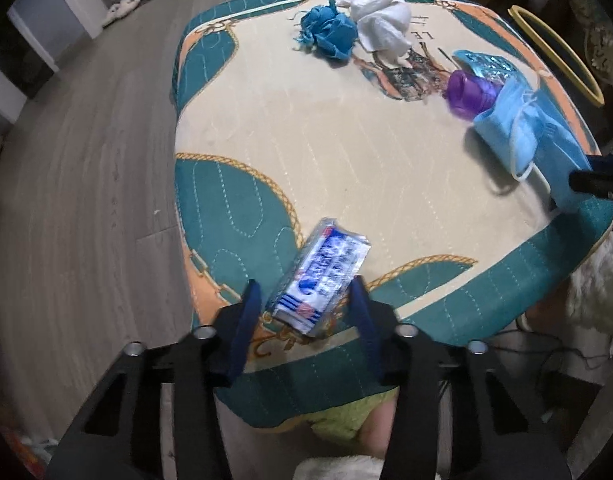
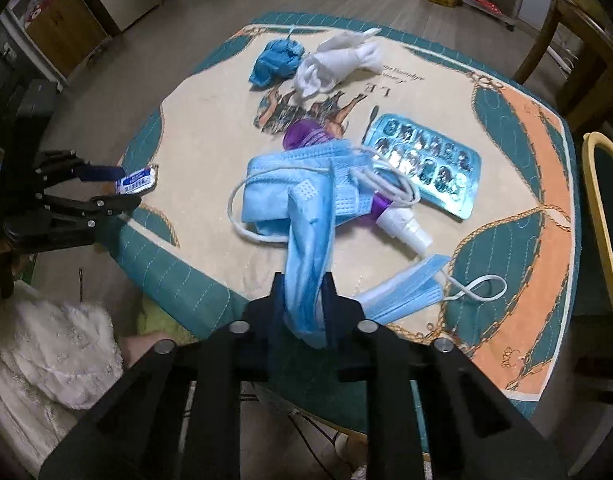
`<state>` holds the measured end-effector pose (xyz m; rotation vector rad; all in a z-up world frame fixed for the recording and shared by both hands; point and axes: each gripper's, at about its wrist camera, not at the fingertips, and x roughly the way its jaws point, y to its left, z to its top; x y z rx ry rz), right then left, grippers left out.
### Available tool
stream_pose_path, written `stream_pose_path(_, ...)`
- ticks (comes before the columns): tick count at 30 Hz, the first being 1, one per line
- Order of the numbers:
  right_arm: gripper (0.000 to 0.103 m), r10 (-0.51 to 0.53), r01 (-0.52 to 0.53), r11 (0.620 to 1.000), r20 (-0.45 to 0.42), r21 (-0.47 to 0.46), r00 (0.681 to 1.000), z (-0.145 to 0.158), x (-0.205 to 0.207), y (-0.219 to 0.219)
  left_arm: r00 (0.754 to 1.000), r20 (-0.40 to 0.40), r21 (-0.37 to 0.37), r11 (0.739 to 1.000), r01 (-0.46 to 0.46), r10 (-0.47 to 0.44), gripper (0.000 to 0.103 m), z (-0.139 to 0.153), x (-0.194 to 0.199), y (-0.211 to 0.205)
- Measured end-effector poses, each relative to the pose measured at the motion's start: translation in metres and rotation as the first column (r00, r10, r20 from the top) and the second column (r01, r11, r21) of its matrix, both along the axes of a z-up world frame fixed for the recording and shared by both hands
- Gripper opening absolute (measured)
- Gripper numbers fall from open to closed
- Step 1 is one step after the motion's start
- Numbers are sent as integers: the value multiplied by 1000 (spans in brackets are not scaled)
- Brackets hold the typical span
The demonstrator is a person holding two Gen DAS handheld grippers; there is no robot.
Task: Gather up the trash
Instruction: 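Carry the mask and packet over the bin and open both tools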
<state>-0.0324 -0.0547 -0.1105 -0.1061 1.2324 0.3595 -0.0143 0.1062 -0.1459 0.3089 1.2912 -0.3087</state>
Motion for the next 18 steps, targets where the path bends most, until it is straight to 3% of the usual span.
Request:
stream_pose_path(4,5,-27,25,999,45,34,999,20,5,-14,1000,12,-11,1000,27,-27,30,6,-2,-7)
stream_pose_path(10,5,-96,84,990,109,112,989,54,16,-37,997,69,-31,998,47,-45,27,24,-3,-22)
stream_pose_path(12,5,-113,96,987,128,132,985,66,18,-44,995,90,-53,998,47,-42,10,37,1,-26)
stream_pose_path(15,5,-149,123,978,152,169,977,80,22,-56,992,125,-102,994,36,-23,8,55,6,-33)
stream_pose_path(18,5,-176,145,971,162,190,971,87,23,-67,991,130,-99,994,39,-26,7,56,12,-40)
